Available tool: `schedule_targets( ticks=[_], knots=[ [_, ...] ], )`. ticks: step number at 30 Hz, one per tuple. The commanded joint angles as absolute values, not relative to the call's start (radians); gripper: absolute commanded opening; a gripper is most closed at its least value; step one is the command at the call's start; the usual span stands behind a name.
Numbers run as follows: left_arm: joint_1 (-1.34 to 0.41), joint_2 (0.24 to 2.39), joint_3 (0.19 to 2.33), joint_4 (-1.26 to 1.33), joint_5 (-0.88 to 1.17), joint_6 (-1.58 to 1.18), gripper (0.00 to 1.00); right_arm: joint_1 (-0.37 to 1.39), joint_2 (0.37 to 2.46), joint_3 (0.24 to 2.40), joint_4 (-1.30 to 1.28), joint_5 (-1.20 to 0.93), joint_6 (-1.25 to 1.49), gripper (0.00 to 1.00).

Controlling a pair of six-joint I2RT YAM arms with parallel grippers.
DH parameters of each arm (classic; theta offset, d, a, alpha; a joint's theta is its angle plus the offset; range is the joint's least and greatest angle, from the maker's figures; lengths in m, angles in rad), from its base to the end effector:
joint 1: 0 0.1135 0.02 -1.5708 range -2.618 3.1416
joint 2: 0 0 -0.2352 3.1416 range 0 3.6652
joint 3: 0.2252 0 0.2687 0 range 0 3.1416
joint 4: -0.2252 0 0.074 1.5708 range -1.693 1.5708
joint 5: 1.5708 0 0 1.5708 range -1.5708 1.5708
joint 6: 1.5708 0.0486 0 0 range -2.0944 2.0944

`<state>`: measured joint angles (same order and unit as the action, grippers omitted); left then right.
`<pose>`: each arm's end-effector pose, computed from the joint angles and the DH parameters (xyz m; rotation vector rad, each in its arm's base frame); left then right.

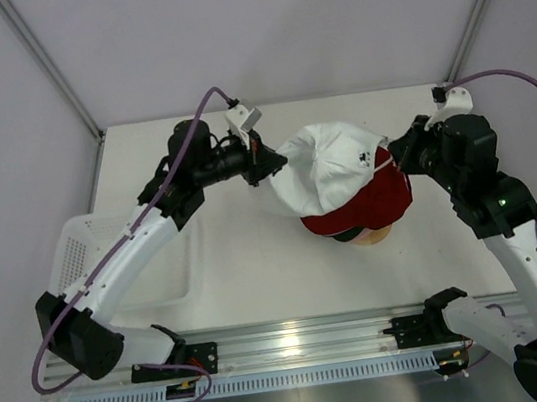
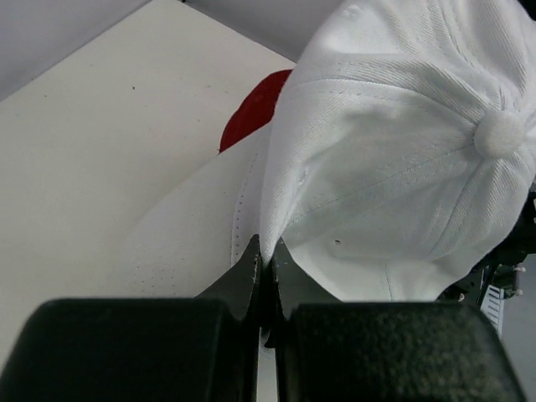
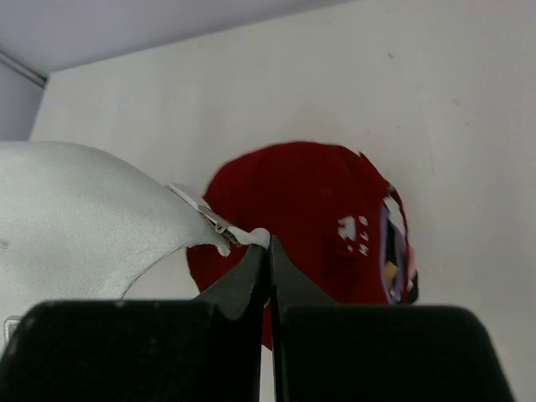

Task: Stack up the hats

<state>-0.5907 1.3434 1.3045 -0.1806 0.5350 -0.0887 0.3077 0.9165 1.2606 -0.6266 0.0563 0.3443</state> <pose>0.2720 -0.2122 0.3672 0.8393 1.6637 -0.9563 0.2113 0.0643 0.4108 0.0738 1.8705 0.4002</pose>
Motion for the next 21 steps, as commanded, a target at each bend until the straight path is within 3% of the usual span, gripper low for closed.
schedule_targets(
  ticks=[1,6,15,21],
  knots=[
    [-0.600,1.394,1.305,-0.111,0.486,-0.104,0.03,0.240,0.888,1.273,-0.860,0.218,0.336,0.00],
    [-0.632,1.525,1.365,-0.051,0.548,-0.156,0.03,0.167,0.858,1.252,-0.956,0.218,0.353,0.00],
    [-0.761,1.663,1.480,-0.100,0.408,-0.099,0.02,0.123,0.848,1.209,-1.083,0.256,0.390,0.02],
    [-0.761,1.689,1.465,-0.038,0.301,-0.176,0.04,0.094,0.902,1.186,-0.964,0.223,0.364,0.05]
  ],
)
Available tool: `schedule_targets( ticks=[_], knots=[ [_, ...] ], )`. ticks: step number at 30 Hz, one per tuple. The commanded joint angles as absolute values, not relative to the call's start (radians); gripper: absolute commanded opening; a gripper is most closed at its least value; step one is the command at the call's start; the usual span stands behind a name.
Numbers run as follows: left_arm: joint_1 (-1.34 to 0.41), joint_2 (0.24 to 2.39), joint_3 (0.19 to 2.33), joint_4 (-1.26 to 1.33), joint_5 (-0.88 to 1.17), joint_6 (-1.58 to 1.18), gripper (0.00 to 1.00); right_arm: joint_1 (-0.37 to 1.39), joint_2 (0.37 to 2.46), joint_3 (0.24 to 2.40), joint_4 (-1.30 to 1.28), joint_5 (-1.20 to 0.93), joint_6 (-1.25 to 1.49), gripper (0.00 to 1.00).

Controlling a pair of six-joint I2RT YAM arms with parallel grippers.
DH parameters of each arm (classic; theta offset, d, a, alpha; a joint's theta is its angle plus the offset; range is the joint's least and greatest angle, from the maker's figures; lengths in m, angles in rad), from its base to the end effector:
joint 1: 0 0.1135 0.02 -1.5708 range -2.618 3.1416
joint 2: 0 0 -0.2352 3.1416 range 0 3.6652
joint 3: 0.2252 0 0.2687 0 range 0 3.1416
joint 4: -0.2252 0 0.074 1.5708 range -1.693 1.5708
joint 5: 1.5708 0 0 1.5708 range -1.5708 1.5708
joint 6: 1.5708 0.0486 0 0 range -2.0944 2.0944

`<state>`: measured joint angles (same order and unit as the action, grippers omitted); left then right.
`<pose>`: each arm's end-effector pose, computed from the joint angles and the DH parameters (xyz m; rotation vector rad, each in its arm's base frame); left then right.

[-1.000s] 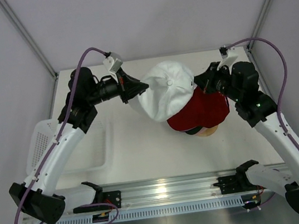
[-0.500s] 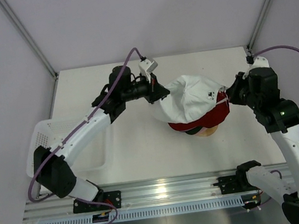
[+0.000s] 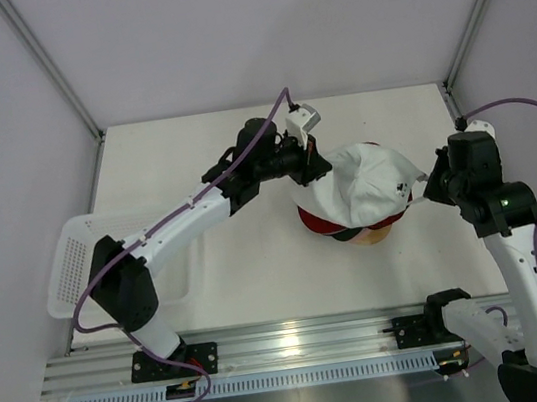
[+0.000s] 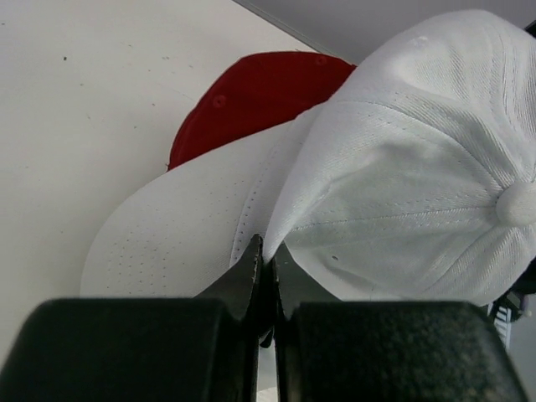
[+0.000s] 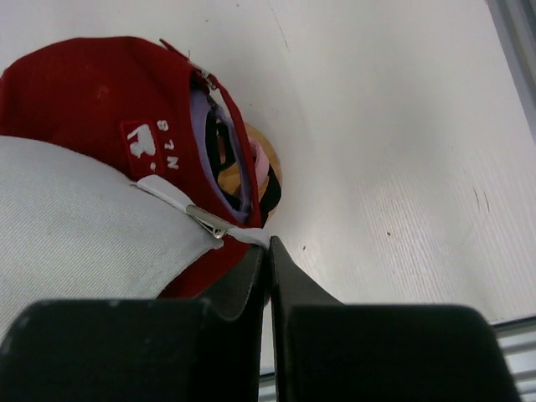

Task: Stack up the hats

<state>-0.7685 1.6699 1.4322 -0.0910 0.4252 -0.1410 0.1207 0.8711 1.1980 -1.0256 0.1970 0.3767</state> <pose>0.2908 -0.3090 0.3060 0.9012 1.7875 -1.0054 0.1902 0.0135 0.3561 0.3902 2.2197 0.0426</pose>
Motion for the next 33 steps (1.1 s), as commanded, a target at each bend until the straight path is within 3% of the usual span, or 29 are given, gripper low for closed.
schedule_targets(
  ticks=[1,10,13,19,21,22,25,28,33],
  knots=[
    [-0.762,1.695,1.459,-0.032,0.289,-0.178,0.05,0.089,0.916,1.180,-0.941,0.210,0.357,0.05],
    [-0.761,1.727,1.456,-0.008,0.244,-0.238,0.12,0.052,1.062,1.172,-0.741,0.166,0.360,0.02],
    [-0.761,1.739,1.457,-0.009,0.229,-0.245,0.24,0.051,1.061,1.163,-0.678,0.166,0.354,0.07],
    [-0.761,1.758,1.454,-0.092,0.172,-0.261,0.25,0.046,1.146,1.135,-0.657,0.115,0.351,0.03],
    [-0.759,1.743,1.451,-0.126,0.158,-0.268,0.42,0.046,1.152,1.117,-0.647,0.091,0.356,0.02],
    [-0.758,1.733,1.445,-0.164,0.140,-0.284,0.59,0.045,1.151,1.091,-0.632,0.086,0.356,0.02],
    [-0.750,1.668,1.407,-0.186,0.107,-0.311,0.76,0.046,1.144,1.065,-0.627,0.104,0.347,0.03],
    [-0.738,1.571,1.327,-0.161,0.054,-0.354,0.90,0.046,1.154,1.045,-0.638,0.126,0.327,0.03],
    [-0.674,1.447,1.110,-0.013,0.029,-0.517,1.00,0.044,1.161,1.020,-0.612,0.092,0.316,0.03]
  ],
)
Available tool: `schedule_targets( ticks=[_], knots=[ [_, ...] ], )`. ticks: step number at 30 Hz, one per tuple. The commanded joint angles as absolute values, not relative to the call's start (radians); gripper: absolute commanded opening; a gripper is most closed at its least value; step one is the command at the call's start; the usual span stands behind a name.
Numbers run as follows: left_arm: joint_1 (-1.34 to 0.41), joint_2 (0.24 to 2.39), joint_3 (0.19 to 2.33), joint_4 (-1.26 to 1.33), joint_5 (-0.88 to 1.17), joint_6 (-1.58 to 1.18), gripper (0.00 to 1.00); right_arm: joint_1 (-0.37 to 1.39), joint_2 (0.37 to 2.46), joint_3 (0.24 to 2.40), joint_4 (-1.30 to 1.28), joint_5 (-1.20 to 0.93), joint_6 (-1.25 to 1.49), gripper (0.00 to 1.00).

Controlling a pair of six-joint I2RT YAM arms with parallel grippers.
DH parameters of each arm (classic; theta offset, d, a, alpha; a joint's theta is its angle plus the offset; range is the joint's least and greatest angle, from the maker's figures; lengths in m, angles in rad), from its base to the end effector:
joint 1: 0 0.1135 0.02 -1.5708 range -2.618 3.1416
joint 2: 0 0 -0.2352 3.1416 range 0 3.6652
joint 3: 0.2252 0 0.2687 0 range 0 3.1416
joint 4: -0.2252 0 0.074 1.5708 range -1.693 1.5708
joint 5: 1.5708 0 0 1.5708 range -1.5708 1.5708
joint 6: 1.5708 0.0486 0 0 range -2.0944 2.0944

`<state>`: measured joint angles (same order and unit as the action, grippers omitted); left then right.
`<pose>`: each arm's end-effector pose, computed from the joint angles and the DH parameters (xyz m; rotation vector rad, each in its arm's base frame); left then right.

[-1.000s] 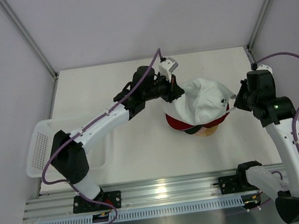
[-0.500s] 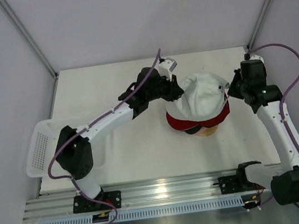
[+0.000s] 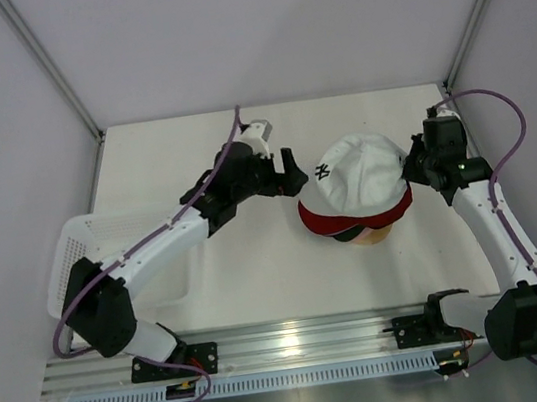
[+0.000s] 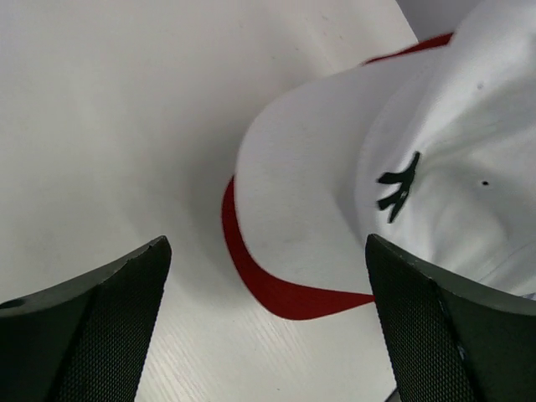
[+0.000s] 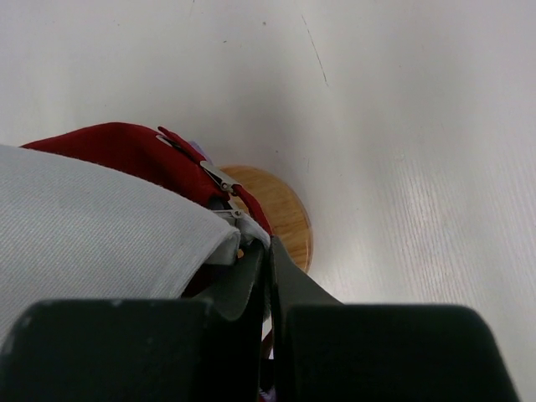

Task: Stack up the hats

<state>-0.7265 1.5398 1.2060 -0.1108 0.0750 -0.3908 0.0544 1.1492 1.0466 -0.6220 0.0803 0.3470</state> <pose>0.2894 -0.2620 0.2668 0.4005 2.0652 -0.7706 0.2819 0.0114 0.2798 0.3756 2.2643 0.1157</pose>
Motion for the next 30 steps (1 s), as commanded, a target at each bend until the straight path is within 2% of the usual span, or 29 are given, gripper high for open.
schedule_targets(
  ticks=[1,6,16,30],
  knots=[
    [-0.640,1.434,1.080,0.048,0.055,-0.593,0.99,0.046,1.161,1.016,-0.601,0.081,0.314,0.03],
    [-0.529,1.446,0.691,0.669,0.332,-0.901,0.99,0.046,1.144,0.994,-0.565,0.035,0.327,0.02],
    [-0.523,1.782,0.669,1.365,0.477,-1.186,0.90,0.046,1.109,0.953,-0.523,0.000,0.327,0.03],
    [-0.580,1.875,0.758,1.333,0.485,-1.218,0.84,0.046,1.123,0.951,-0.518,0.000,0.328,0.04]
  ],
)
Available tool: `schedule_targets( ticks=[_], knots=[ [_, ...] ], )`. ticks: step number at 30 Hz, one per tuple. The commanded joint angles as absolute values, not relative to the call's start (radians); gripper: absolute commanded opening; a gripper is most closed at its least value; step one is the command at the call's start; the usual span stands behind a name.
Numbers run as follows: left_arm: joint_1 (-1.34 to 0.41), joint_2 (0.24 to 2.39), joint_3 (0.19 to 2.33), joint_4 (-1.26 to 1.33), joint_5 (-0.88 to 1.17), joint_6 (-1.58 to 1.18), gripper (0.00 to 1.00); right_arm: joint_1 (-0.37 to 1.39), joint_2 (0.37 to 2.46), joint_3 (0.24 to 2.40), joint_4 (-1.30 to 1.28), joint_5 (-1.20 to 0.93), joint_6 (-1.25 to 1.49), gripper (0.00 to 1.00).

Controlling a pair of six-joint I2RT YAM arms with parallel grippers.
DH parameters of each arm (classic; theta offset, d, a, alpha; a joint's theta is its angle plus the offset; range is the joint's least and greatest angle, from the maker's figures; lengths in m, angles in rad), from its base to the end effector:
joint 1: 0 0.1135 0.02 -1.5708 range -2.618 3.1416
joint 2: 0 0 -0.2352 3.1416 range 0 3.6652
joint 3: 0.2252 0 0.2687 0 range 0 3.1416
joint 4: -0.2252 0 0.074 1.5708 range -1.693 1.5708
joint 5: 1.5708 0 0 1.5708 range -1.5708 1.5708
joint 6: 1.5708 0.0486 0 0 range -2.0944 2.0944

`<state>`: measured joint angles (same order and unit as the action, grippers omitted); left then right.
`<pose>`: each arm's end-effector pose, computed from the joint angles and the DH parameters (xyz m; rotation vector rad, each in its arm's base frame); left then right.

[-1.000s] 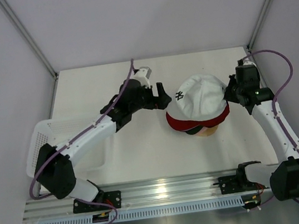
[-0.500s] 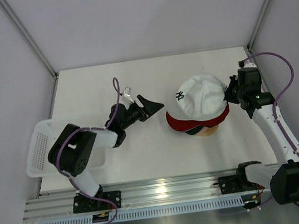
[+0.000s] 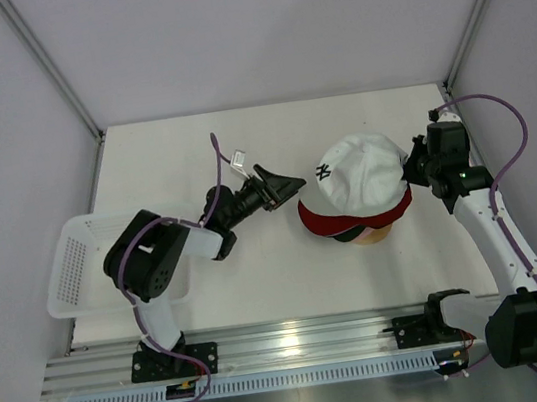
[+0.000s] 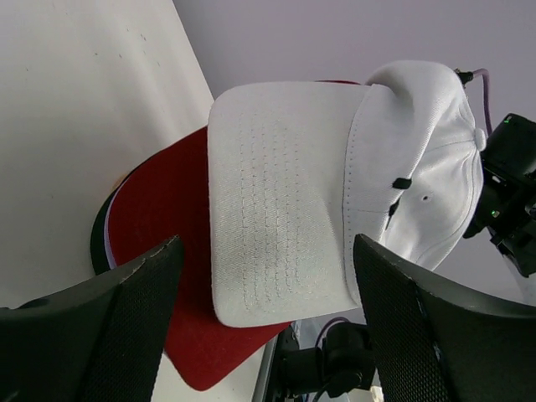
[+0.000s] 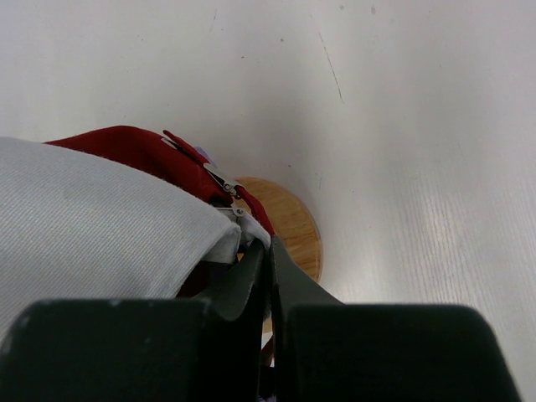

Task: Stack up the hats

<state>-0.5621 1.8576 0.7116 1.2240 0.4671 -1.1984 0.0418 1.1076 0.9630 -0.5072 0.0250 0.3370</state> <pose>0.2982 -0.2137 0.1343 -0.1181 1.7767 -1.6987 0.2800 0.0105 0.2712 0.3414 2.2021 0.1802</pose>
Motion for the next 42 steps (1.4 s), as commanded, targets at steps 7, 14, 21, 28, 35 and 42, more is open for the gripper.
schedule_targets(
  ticks=[7,14,21,28,35,42],
  knots=[
    [-0.583,1.902,0.788,1.348,0.495,-1.239,0.76,0.046,1.123,0.950,-0.520,0.000,0.330,0.05],
    [-0.584,1.905,0.775,1.388,0.485,-1.266,0.09,0.045,1.127,0.951,-0.529,0.043,0.333,0.04],
    [-0.615,1.699,0.722,0.969,0.388,-1.151,0.01,0.046,1.111,0.959,-0.551,0.083,0.348,0.04],
    [-0.693,1.474,0.727,0.441,0.172,-0.997,0.01,0.046,1.078,0.965,-0.572,0.124,0.345,0.05],
    [-0.718,1.482,0.695,0.298,0.101,-1.032,0.01,0.044,1.078,0.939,-0.554,0.127,0.351,0.05],
    [-0.721,1.563,0.658,0.340,0.078,-1.089,0.01,0.046,1.132,0.936,-0.551,0.130,0.356,0.02]
  ],
)
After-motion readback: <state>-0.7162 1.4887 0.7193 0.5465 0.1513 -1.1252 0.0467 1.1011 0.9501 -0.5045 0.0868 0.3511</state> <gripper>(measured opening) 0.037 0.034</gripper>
